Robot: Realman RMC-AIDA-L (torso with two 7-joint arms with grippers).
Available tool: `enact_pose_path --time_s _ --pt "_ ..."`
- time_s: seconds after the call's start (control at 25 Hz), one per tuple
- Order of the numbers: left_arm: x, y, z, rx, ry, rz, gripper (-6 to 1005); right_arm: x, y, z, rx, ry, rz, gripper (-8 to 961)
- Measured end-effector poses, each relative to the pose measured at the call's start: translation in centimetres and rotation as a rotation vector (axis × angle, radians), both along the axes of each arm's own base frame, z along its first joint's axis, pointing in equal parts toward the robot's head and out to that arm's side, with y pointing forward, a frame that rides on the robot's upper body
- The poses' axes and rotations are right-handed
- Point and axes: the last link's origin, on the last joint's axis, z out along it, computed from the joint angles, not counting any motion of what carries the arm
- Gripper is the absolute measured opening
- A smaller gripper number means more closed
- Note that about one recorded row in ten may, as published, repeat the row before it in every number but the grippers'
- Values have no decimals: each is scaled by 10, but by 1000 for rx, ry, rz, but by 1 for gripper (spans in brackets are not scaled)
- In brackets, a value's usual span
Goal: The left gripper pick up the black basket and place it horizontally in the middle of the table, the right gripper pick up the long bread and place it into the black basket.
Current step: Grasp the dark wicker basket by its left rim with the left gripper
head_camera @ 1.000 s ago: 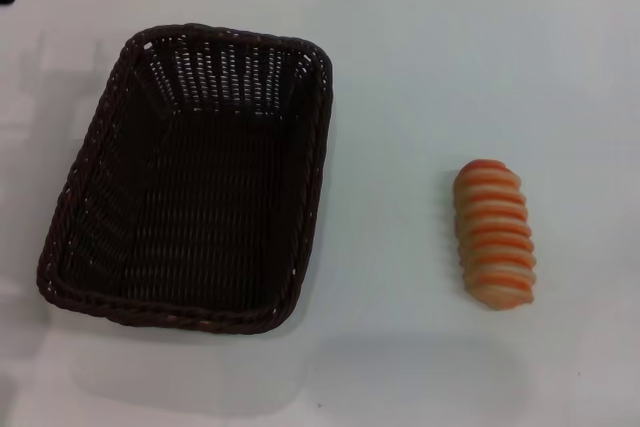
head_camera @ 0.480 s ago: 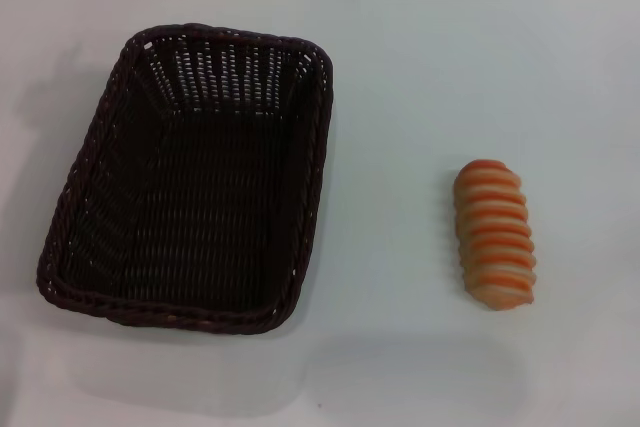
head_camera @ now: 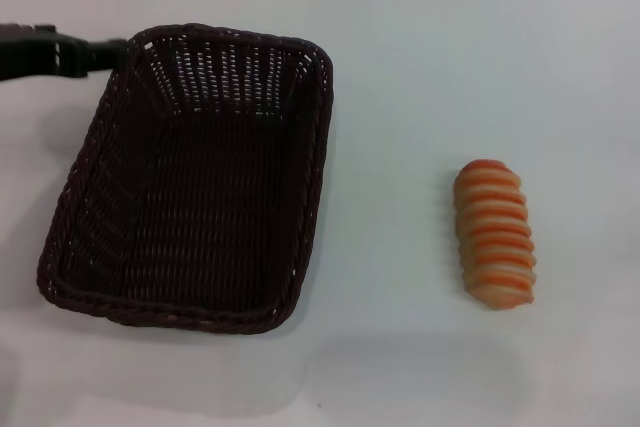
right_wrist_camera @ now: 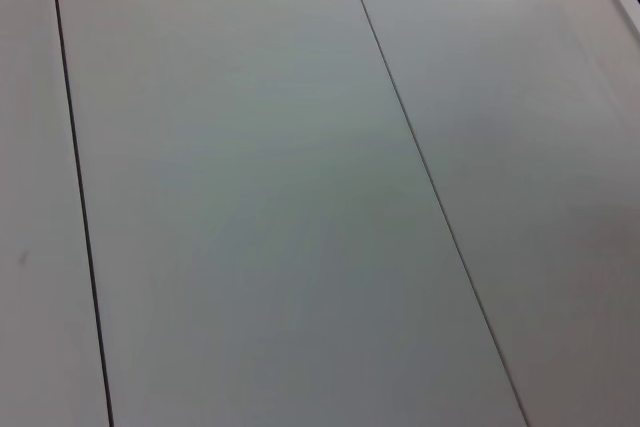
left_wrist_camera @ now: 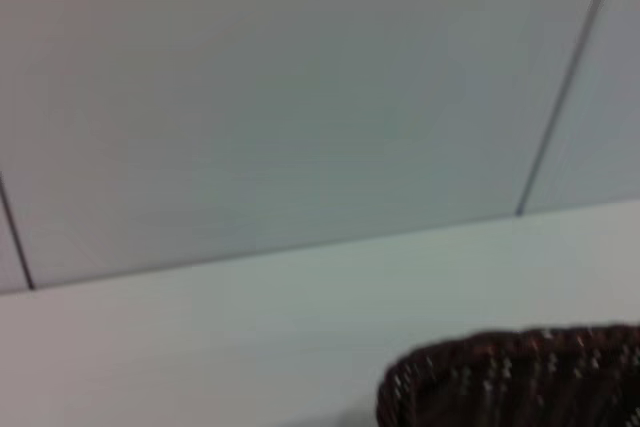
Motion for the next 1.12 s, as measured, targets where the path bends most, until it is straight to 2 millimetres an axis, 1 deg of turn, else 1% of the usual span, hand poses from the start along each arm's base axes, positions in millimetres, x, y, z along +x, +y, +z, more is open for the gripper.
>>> enact_pose_path --time_s 0.12,0.2,0.24,0.4,0.8,1.08,1.12 --pt "-3 -2 -9 -36 7 5 830 0 1 0 -1 -2 2 802" --pt "-10 -3 -20 -75 13 24 830 -1 2 0 -2 -4 4 801" --pt "-10 -3 -20 -75 13 24 830 -1 2 0 -2 -4 4 801" --pt "-22 0 -31 -108 18 59 830 -1 2 0 -3 -4 4 801" --pt "-41 6 -39 -116 52 111 829 0 0 0 -2 -4 1 802" --pt "-41 8 -44 -174 78 122 724 0 -1 0 -1 -6 -1 801" --pt "-41 8 -44 -187 80 128 688 0 -1 0 -1 -6 -2 801"
